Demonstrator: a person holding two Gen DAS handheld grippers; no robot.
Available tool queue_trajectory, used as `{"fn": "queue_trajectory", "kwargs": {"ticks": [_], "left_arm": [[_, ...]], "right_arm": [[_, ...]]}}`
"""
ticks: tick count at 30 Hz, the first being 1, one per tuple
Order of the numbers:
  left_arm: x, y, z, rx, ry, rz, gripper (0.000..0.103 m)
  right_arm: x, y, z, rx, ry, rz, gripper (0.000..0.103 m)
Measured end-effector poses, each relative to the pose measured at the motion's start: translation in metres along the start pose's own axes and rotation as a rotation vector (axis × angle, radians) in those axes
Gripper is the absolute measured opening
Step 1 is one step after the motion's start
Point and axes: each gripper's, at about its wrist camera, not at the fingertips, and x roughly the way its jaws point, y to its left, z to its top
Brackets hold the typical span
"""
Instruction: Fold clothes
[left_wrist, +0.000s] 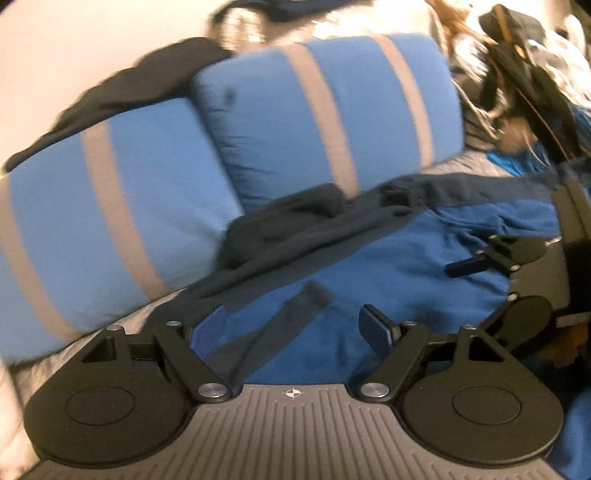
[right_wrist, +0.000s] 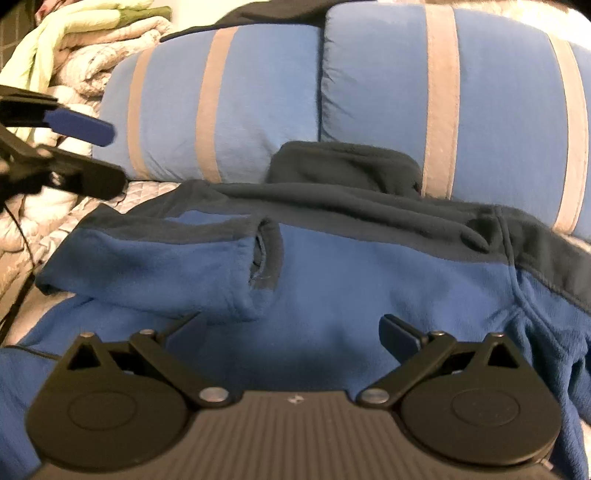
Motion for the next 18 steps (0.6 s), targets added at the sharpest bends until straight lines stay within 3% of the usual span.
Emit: {"fn": "queue_trajectory", "kwargs": {"ticks": [5, 12, 18], "left_arm": [[-0.025, 0.033, -0.037, -0.053, -0.016, 0.047, 0.079], [-0.047, 0.06, -0.079, -0.09, -0.019, 0.095, 0.079], [-0.051, 0.074, -0.103, -0.161, -0.028, 0.076, 0.079]], "right_arm": [[-0.006, 0.025, 0.0, -0.175, -0.069, -0.019, 0.103], [0.001, 0.067, -0.007, -0.642, -0.087, -0.041, 0.095], [0.022, 0.094, -0.015, -1.092, -0.073, -0.064, 0.088]]}}
